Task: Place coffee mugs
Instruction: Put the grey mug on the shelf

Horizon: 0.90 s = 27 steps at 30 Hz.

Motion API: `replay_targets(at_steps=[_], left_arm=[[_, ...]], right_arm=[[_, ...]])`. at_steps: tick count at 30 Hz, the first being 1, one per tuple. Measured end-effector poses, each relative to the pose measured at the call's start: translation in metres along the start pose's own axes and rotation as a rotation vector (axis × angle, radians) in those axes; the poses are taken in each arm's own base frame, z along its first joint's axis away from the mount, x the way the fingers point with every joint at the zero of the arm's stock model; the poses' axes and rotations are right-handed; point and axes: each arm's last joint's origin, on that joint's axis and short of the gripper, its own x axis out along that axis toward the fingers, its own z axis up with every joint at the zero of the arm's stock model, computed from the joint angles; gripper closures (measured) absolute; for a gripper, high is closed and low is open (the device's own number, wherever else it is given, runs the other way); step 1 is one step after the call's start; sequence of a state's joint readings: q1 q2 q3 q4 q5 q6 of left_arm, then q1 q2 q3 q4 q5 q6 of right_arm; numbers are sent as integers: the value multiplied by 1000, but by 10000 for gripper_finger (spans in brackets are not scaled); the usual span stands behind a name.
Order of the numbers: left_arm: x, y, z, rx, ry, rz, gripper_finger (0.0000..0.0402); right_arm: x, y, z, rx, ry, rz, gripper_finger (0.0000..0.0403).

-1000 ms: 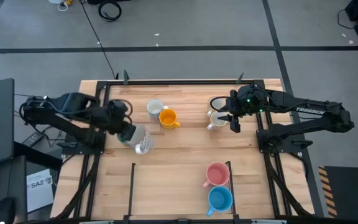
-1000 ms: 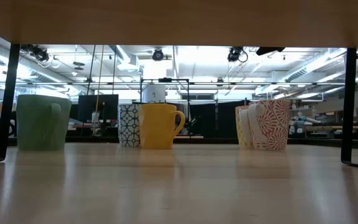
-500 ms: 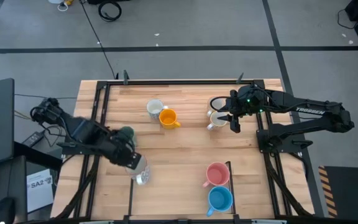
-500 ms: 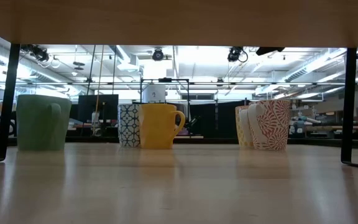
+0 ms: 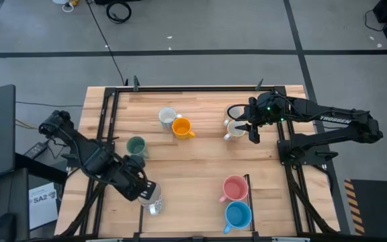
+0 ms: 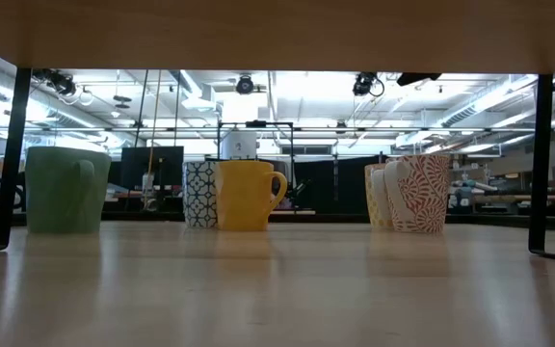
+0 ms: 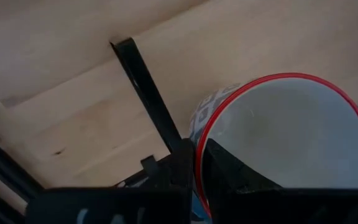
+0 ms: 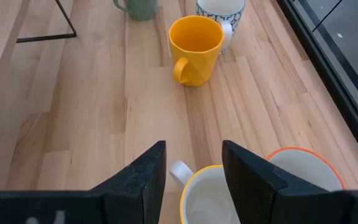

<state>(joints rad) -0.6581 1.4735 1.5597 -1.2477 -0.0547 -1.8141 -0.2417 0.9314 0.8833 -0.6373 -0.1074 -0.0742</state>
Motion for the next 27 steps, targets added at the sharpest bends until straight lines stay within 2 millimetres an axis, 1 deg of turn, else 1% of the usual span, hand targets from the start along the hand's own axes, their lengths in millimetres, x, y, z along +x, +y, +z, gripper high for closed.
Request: replay_targets(at_steps=[4, 12, 27], left_arm=[[4, -3, -5, 12, 2, -16, 377], [5, -2, -13, 31, -8, -24, 377], [6, -4, -16, 30, 11, -32, 377]], right_arm=[[0, 0, 0, 0, 0, 0, 240], [0, 0, 0, 0, 0, 0, 240], [0, 0, 0, 0, 0, 0, 240]])
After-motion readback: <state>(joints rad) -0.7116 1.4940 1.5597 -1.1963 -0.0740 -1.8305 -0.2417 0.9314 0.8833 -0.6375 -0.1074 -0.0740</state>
